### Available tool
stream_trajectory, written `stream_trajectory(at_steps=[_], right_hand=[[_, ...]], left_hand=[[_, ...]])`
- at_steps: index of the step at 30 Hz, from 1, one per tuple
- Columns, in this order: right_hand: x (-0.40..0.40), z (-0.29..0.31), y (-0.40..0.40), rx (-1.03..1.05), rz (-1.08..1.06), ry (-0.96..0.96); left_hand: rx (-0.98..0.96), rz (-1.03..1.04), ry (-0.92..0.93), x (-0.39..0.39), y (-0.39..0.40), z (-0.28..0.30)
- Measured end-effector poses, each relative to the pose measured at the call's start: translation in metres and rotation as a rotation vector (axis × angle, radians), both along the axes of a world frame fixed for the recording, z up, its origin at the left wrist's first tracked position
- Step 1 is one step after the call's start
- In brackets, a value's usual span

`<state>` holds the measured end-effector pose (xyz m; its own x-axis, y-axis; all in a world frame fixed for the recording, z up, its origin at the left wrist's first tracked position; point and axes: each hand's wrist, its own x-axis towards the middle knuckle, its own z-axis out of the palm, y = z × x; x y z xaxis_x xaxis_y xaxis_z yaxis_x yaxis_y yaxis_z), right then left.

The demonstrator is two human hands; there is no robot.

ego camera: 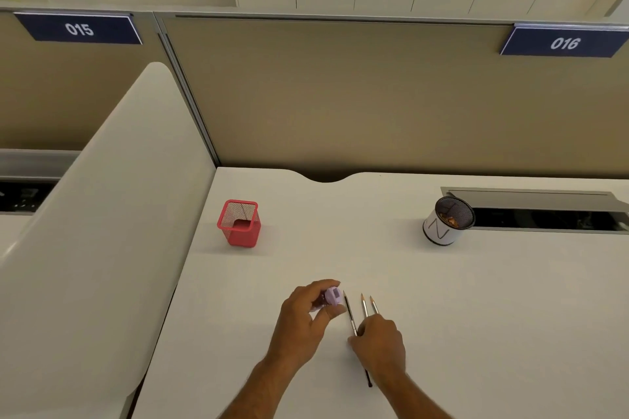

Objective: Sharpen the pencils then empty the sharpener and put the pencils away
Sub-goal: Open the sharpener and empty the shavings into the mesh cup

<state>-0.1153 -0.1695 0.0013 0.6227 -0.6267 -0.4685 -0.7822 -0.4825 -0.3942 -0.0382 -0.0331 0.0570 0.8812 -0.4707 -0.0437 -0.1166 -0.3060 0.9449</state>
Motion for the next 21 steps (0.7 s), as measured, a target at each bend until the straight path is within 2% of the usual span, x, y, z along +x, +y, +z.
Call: stream_trajectory(at_steps=[9, 12, 14, 18, 21], right_hand=[[-0.003, -0.01, -0.001, -0.004, 0.05, 0.033], [-0.005, -0.003, -0.003, 0.037, -0.007, -0.034], [-0.005, 0.009, -0.006, 0.113, -0.074, -0.158], [-0.006, 0.054, -0.006, 0.47, -0.312, -0.609], [-0.01, 0.088, 0.0, 0.659, -0.286, -0.819]], left_hand=[[-0.012, -0.012, -0.029, -0.002, 0.001, 0.001], [-0.013, -0.007, -0.03, -0.003, 0.001, 0.001], [-0.01, -0.001, -0.034, -0.004, 0.001, -0.001], [0.025, 0.008, -0.057, -0.004, 0.001, -0.002], [0.06, 0.027, -0.079, -0.006, -0.003, -0.002]])
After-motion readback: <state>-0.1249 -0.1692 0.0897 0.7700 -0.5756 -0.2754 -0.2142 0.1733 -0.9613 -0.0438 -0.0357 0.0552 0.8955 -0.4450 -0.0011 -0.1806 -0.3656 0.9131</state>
